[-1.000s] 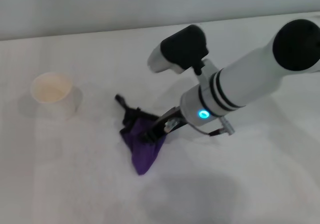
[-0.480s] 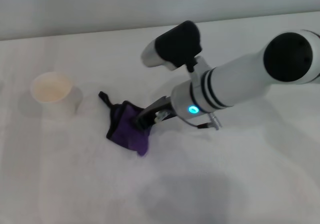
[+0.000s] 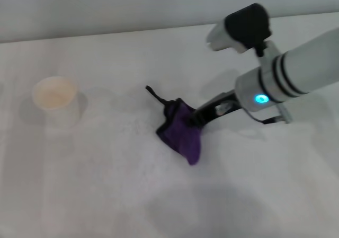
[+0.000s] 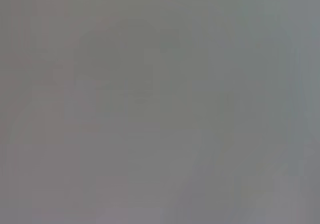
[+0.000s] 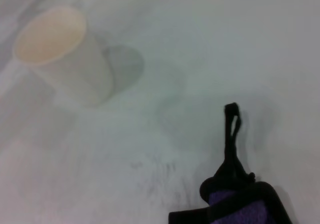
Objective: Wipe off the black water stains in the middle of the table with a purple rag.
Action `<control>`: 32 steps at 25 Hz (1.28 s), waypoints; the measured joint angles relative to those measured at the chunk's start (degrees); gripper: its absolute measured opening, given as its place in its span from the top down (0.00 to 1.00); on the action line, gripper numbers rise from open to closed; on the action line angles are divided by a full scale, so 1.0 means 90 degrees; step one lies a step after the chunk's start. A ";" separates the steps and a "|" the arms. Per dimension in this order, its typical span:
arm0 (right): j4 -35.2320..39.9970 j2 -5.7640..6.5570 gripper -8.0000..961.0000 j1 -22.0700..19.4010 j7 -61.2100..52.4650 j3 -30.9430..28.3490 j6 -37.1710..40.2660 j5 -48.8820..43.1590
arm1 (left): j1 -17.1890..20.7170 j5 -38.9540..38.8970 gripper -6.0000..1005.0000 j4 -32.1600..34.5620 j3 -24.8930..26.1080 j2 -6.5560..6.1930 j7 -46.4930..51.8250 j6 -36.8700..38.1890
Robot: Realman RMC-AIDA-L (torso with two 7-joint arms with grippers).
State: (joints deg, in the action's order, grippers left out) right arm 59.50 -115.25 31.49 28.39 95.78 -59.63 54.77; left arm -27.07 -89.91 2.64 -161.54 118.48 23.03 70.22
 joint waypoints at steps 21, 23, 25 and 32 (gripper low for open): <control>0.0670 0.0017 0.80 -0.0353 0.0220 -0.1349 -0.1777 -0.0835 | 0.0036 -0.0118 0.16 0.0000 0.0001 0.0039 0.0000 0.0064; 0.0694 0.0016 0.77 -0.0361 0.0267 -0.1352 -0.1796 -0.0835 | 0.0039 -0.0118 0.16 0.0000 0.0000 0.0038 0.0000 0.0067; 0.0763 0.0012 0.73 -0.0389 0.0309 -0.1402 -0.1787 -0.0797 | 0.0043 -0.0118 0.16 0.0000 0.0000 0.0038 0.0000 0.0069; 0.0681 0.0001 0.60 -0.0593 0.1356 -0.2249 -0.1764 0.0909 | 0.0050 -0.0116 0.16 0.0001 0.0000 0.0038 0.0032 0.0076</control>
State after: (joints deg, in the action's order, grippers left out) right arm 65.62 -115.24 26.15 40.59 75.54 -75.51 62.95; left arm -26.63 -90.96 2.65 -161.54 118.82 23.31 70.90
